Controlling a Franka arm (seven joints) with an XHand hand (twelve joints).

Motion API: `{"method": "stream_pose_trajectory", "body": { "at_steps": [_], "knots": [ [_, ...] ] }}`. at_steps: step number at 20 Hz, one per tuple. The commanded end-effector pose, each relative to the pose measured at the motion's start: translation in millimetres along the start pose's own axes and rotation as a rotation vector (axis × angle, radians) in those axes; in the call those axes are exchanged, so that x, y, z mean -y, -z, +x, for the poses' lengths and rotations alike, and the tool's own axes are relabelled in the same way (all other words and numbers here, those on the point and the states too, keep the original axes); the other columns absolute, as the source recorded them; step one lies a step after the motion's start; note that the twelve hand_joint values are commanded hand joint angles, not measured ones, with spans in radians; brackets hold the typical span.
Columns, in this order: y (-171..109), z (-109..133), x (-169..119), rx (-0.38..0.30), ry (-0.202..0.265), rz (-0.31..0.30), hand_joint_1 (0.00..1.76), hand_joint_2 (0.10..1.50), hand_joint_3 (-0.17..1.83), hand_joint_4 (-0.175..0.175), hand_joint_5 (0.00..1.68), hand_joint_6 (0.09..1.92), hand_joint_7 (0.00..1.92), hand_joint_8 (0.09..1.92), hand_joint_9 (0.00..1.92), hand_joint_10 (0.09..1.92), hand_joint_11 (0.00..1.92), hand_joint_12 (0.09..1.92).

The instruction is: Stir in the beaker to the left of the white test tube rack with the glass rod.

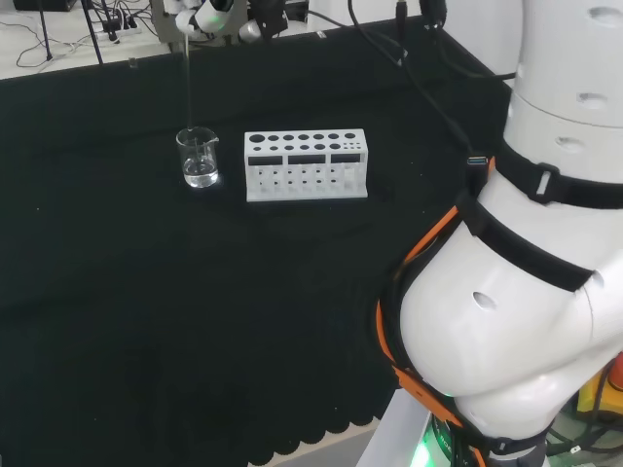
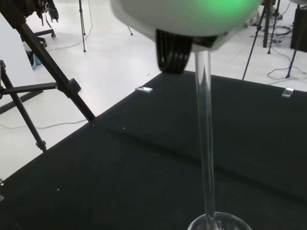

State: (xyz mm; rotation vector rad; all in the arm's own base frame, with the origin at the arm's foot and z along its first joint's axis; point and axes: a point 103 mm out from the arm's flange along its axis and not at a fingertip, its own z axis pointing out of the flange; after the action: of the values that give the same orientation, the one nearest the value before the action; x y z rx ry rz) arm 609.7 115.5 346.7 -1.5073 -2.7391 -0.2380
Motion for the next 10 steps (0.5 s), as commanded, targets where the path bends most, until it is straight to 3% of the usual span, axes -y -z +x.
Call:
{"method": "stream_pose_trajectory", "body": {
  "at_steps": [1,10],
  "knots": [
    [-20.2,-13.1,-11.5,-0.030,0.018,0.022,1.33,0.61,0.78,-0.175,1.20,0.59,1.31,0.93,1.70,0.60,1.60,0.97],
    [-50.1,-21.9,-14.7,-0.059,0.024,0.068,1.33,0.61,0.78,-0.175,1.20,0.59,1.31,0.93,1.70,0.60,1.60,0.97]
  ]
}}
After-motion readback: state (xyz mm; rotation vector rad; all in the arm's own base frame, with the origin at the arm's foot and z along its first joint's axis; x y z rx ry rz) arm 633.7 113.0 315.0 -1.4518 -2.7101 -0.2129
